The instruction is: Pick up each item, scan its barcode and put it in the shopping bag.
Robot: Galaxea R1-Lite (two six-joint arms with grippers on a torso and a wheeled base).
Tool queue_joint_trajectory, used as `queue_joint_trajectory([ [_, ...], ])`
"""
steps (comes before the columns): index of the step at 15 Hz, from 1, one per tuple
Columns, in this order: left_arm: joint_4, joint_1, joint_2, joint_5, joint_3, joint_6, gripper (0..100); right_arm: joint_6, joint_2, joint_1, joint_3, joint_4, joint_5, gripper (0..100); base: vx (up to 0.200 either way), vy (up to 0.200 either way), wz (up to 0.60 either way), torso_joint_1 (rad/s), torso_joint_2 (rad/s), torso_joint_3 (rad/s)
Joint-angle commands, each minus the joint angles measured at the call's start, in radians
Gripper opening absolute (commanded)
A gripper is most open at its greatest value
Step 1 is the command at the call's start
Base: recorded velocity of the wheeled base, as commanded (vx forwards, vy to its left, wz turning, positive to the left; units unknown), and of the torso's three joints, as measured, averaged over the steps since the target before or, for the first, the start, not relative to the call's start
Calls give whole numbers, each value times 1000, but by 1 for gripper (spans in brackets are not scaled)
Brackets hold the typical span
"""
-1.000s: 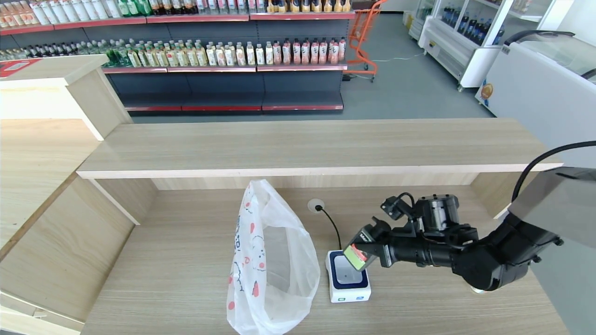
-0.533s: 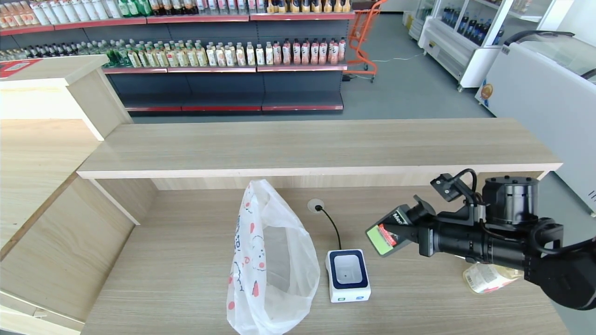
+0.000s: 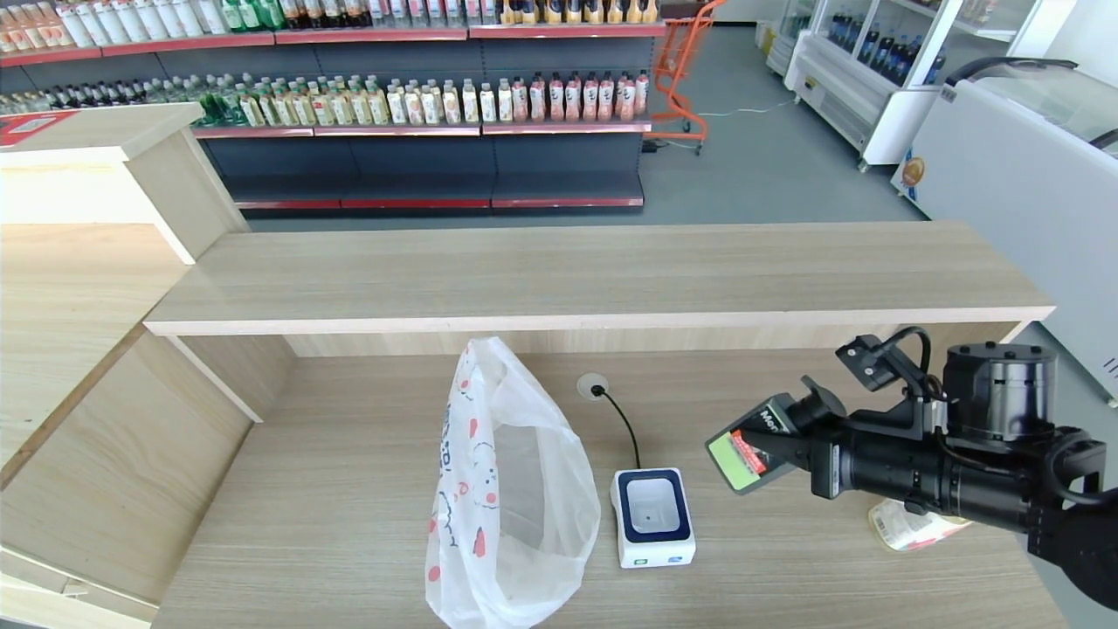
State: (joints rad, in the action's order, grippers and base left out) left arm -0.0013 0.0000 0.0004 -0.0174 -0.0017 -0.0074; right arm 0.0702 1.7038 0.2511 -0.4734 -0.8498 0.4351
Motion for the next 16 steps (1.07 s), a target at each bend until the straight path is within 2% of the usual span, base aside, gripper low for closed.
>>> queue_joint_trajectory([
  [1, 0, 0, 0, 1, 0, 0, 100, 0, -10, 5, 2, 0, 2, 0, -200, 0, 0, 2, 2, 2],
  [2, 0, 0, 0, 1, 0, 1, 100, 0, -10, 8, 1, 0, 2, 0, -200, 0, 0, 7, 7, 2],
  [7, 0, 0, 0, 1, 0, 1, 100, 2, -23, 10, 7, 3, 5, 0, 0, 0, 0, 0, 0, 0],
  [13, 0, 0, 0, 1, 0, 0, 100, 5, -26, 25, 10, 3, 7, 0, 0, 200, 0, 6, -1, 6],
  [16, 0, 0, 0, 1, 0, 0, 100, -1, 0, 51, 15, 0, -1, 0, 0, 0, 0, 0, 0, 0],
])
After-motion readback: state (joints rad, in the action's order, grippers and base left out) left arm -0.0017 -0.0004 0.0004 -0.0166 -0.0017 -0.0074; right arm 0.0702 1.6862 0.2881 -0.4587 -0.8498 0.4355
